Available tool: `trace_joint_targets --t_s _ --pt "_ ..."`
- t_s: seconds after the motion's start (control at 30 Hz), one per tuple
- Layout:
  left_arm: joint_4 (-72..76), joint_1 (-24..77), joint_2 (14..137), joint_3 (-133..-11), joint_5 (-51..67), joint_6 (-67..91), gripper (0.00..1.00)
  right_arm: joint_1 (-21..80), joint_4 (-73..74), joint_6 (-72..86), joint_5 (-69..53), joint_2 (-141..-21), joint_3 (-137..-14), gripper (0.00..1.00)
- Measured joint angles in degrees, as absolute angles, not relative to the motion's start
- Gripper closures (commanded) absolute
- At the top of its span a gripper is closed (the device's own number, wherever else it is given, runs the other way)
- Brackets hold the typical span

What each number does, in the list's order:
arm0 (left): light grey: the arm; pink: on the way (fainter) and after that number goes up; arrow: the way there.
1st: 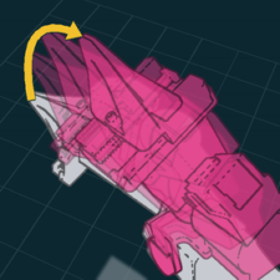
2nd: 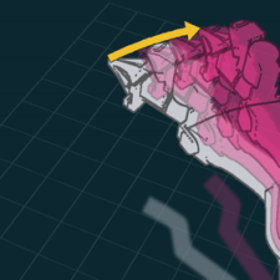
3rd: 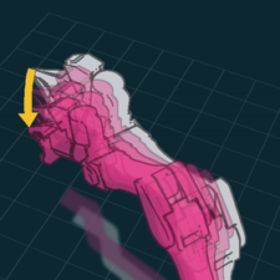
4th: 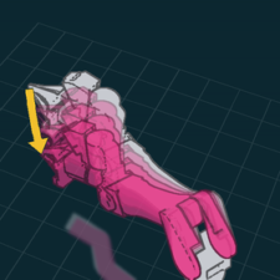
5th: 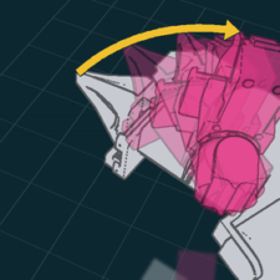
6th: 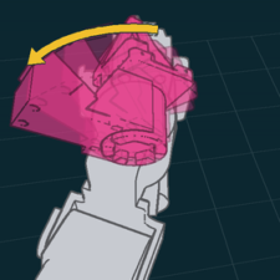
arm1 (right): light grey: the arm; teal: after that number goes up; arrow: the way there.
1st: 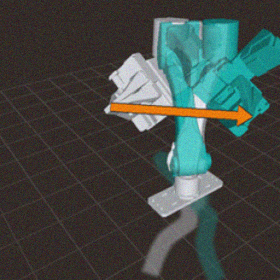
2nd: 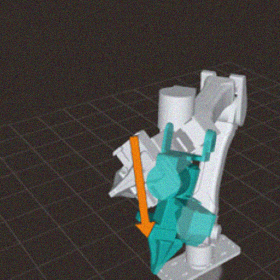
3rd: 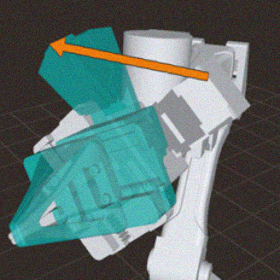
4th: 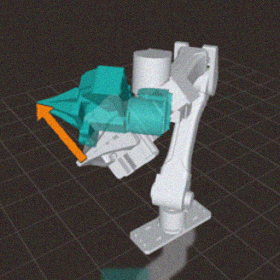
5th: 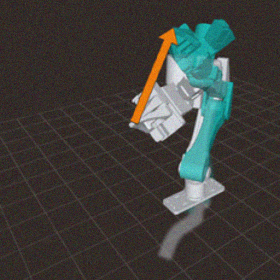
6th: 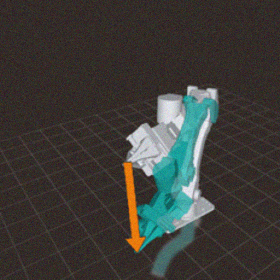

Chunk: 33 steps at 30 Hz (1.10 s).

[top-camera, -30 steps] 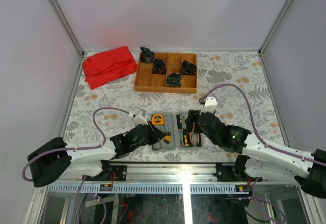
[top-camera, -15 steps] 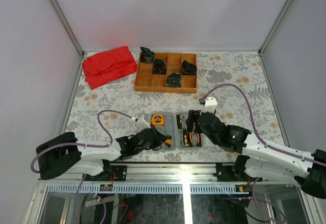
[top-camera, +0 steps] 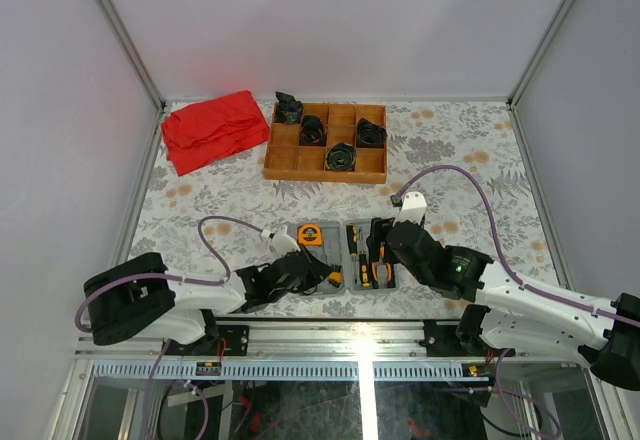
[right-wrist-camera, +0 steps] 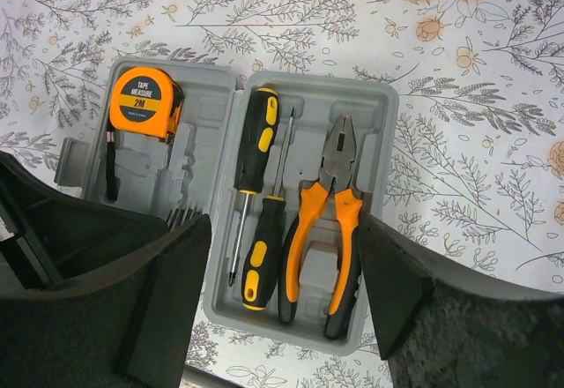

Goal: Sort the tools into containers
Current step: Place the engineering item in the storage box.

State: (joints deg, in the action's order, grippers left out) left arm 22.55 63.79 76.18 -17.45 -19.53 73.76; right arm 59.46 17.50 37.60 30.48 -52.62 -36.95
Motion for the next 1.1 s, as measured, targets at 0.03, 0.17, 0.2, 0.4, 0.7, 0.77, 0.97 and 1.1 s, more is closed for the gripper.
trace_joint_targets --t_s 0.03,0.17,0.2,0.4,0.7,0.77,0.97,1.1 --pt "22.5 63.8 76.4 -17.7 -19.5 73.8 0.9 59.5 17.5 37.6 30.5 -52.6 -36.9 0.25" --pt "22.4 63.8 77.0 -18.3 -19.5 74.0 0.77 59.5 17.7 37.6 30.5 -52.6 -36.9 0.26" --pt "22.2 63.8 76.9 -18.5 -19.5 74.1 0.75 59.5 17.8 37.6 30.5 -52.6 -36.9 0.25" --pt "18.3 64.1 73.2 -19.0 -19.6 74.3 0.63 59.5 18.3 37.7 30.5 -52.7 -36.9 0.25" --pt "6.3 64.1 63.9 -22.1 -23.6 72.4 0.47 59.3 24.0 40.3 34.4 -55.0 -38.8 0.14" --pt "3.8 63.9 62.5 -23.7 -24.5 70.7 0.46 59.3 25.5 41.1 35.7 -56.4 -40.0 0.12" --pt "0.8 56.8 57.6 -25.5 -22.5 63.9 0.44 58.5 28.7 42.2 36.2 -59.9 -42.4 0.13" --pt "0.5 48.1 55.3 -25.5 -16.3 57.8 0.43 50.3 29.0 42.3 29.3 -60.3 -42.6 0.09"
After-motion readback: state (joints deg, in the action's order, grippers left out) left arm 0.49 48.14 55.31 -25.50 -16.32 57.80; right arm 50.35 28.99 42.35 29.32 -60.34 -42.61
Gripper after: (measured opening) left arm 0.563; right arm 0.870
